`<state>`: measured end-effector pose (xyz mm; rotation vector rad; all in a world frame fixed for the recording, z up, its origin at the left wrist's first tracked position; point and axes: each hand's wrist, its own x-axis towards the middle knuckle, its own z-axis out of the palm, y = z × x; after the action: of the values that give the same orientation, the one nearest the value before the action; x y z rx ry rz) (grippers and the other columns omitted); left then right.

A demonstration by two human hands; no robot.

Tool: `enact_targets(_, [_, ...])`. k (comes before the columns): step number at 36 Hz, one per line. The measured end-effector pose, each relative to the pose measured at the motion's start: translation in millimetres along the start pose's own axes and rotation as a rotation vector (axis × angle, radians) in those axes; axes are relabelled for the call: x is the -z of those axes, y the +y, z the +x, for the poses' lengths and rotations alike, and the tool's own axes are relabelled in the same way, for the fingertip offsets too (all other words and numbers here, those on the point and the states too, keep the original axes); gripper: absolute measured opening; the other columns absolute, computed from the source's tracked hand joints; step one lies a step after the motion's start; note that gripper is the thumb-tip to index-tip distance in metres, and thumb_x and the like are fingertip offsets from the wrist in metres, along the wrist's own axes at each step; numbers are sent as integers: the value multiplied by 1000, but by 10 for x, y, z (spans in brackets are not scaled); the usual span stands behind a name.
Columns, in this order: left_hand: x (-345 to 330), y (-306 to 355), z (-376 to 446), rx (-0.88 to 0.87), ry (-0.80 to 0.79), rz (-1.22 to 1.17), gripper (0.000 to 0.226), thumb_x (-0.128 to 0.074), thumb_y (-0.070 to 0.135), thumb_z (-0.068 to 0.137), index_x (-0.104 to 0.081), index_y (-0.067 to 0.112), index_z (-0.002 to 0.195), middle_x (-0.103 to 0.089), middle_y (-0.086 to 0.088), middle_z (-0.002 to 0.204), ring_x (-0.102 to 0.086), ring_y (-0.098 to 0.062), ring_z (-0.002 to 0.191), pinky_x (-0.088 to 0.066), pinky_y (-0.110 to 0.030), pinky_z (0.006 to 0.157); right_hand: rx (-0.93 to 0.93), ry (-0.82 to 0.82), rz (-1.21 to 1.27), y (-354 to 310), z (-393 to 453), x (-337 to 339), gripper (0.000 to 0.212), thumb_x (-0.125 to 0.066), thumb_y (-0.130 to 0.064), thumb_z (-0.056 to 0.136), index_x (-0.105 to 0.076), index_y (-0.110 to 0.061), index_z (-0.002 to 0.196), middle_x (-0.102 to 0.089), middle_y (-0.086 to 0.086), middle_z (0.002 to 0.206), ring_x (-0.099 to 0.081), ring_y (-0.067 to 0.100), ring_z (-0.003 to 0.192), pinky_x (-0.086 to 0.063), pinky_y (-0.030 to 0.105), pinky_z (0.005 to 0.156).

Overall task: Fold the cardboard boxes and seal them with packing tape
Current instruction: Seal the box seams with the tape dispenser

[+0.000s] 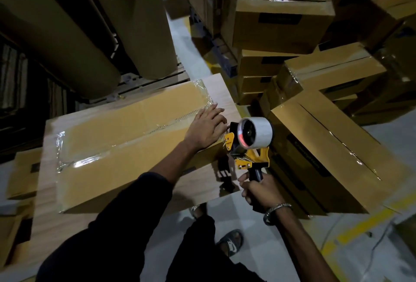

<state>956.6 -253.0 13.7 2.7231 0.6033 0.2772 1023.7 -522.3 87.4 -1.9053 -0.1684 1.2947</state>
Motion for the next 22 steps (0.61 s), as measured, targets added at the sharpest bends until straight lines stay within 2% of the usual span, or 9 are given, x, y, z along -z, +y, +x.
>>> enact_targets(5, [32,11,-3,14,2,-19,53,-26,66,106,-64,30,117,-45,3,159,-17,-17,160,-17,-50,127,-71,-34,100,-29,30,-18,12,-56,6,93,-66,3,99,-53,11,56,-43,19,40,-35,23,44])
enact_targets(8, [9,15,-5,12,18,-19,49,-31,65,107,-63,30,115,-46,4,158,-17,-17,160,-18,-51,127,-150,-87,149,-93,76,50,16,-57,6,91,-70,-2,97,-53,10,57,-43,19,41,-34,23,46])
enact_targets(11, [2,15,3,16,27,-22,48,-33,67,106,-64,31,113,-47,5,157,-18,-16,159,-19,-52,127,-235,-175,255,-117,102,99,19,-55,6,94,-71,-2,98,-49,8,57,-40,15,39,-32,20,41])
enact_targets(22, [37,26,1,12,26,-27,43,-39,64,107,-65,30,112,-47,4,157,-18,-17,159,-18,-50,127,-283,-264,350,-28,51,72,28,-52,7,97,-69,0,118,-47,5,54,-36,11,35,-31,18,37])
